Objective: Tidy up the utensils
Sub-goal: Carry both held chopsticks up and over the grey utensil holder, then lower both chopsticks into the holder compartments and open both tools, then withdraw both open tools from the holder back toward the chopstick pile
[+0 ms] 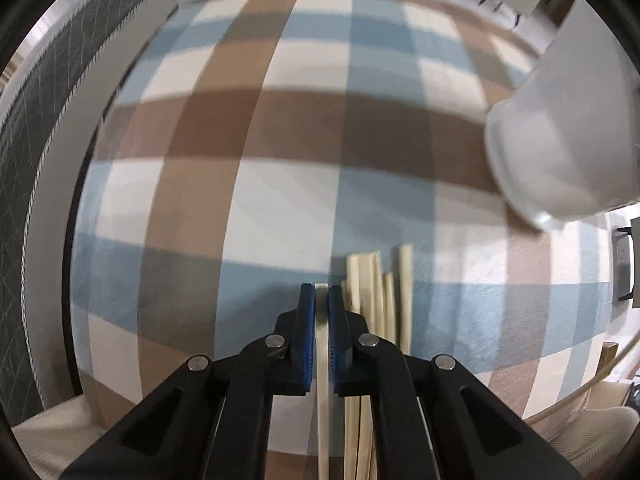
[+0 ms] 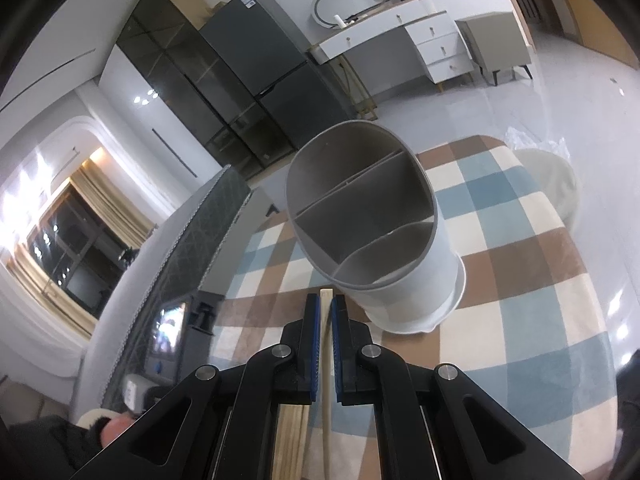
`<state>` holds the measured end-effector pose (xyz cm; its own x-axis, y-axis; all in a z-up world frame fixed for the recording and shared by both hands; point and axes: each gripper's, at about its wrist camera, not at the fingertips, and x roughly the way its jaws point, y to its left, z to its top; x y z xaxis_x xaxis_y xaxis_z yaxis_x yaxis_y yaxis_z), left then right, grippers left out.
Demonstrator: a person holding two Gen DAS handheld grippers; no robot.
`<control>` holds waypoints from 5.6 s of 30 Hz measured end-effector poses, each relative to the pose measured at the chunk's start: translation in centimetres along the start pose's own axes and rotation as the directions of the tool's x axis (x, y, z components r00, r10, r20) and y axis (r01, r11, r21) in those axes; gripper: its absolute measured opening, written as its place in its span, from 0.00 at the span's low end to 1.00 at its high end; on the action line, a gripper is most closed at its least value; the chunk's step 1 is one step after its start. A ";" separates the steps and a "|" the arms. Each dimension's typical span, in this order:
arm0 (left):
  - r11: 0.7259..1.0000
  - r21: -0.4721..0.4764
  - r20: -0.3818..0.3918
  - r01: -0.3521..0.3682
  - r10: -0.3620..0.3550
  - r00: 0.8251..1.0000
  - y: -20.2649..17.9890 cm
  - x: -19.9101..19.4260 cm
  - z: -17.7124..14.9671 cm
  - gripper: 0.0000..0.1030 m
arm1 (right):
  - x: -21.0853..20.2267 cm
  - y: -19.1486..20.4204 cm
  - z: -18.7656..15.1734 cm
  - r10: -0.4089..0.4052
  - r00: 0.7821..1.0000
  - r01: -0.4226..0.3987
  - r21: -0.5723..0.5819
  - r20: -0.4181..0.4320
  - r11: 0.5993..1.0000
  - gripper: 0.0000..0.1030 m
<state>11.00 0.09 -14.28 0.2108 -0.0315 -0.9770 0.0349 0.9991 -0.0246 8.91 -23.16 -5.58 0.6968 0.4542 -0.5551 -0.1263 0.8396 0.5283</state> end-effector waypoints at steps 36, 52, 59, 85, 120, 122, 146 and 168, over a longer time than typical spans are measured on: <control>0.973 0.051 0.435 0.224 -0.223 0.872 0.2 -14.1 -3.9 0.02 | -6.4 6.9 -4.0 -0.101 0.976 0.141 -0.206 0.195 0.968 0.05; 0.918 0.133 0.491 0.373 -0.388 0.780 -4.9 -22.9 3.4 0.02 | -9.5 6.8 6.8 -0.050 0.939 0.138 -0.241 0.340 0.961 0.05; 0.913 0.171 0.554 0.371 -0.400 0.730 -7.5 -25.6 8.2 0.02 | -8.9 7.4 12.8 0.017 0.916 0.132 -0.342 0.400 0.930 0.05; 0.895 0.216 0.628 0.390 -0.433 0.647 -8.1 -18.9 14.1 0.02 | 2.3 4.8 16.2 0.030 0.933 0.153 -0.468 0.359 0.870 0.05; 0.873 0.251 0.352 0.418 -0.485 0.801 -8.2 -17.1 12.9 0.05 | 2.9 3.9 14.6 -0.014 0.988 0.078 -0.426 0.152 0.901 0.14; 0.878 0.260 0.363 0.401 -0.474 0.802 -8.0 -18.1 12.2 0.17 | 2.3 3.9 14.7 -0.017 0.987 0.082 -0.412 0.159 0.908 0.22; 0.967 0.055 0.609 0.250 -0.231 0.759 -2.5 -25.5 1.8 0.79 | -9.4 7.8 8.6 -0.029 0.952 0.129 -0.312 0.306 0.941 0.82; 0.996 -0.018 0.643 0.084 -0.053 0.764 0.5 -17.5 -6.7 0.90 | -7.7 9.8 -3.0 -0.049 0.976 0.116 -0.313 0.213 0.943 0.98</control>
<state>0.79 1.35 1.34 0.7877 -0.0954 -0.6086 0.0349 0.9933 -0.1106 0.20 -17.56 1.91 0.8364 0.3385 -0.4310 -0.2594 0.9373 0.2328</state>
